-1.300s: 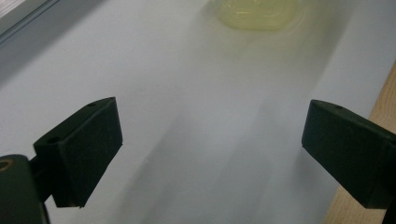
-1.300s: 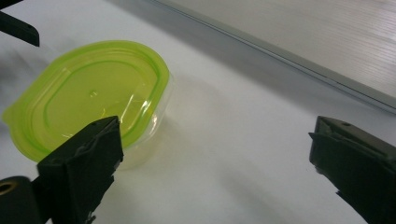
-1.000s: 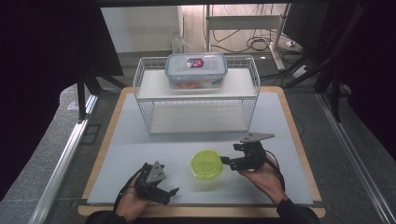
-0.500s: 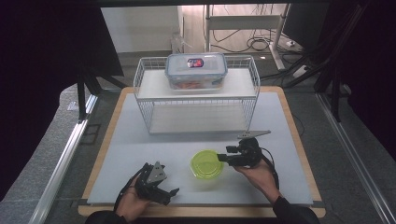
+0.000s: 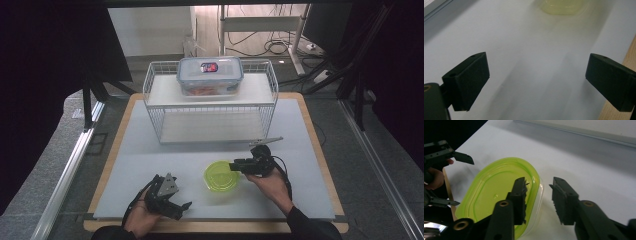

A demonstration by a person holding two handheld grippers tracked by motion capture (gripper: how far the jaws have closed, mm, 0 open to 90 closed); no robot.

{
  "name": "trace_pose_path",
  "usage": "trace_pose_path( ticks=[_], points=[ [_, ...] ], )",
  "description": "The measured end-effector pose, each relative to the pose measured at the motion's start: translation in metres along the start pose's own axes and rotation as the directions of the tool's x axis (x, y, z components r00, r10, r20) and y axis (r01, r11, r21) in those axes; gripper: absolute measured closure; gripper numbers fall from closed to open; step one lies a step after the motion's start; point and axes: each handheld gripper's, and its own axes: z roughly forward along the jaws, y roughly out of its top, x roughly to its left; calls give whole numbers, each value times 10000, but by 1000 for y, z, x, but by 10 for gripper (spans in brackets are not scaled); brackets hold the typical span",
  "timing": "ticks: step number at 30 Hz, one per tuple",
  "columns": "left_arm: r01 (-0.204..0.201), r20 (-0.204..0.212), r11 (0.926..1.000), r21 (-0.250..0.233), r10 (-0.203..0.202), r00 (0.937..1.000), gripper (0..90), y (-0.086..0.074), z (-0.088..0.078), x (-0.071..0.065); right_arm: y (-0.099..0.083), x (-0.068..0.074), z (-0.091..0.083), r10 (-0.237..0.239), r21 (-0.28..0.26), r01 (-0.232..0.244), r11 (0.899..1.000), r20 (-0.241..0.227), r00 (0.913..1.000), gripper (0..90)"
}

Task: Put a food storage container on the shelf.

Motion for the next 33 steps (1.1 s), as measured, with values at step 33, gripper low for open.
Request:
trace_pose_path(
  ticks=[33],
  points=[
    [-37, -8, 10000, -23, 37, 10000, 50, 0, 0, 0, 5, -9, -12, 2337, -235, -2486, 9683, -2649, 9355, 843]
  ],
)
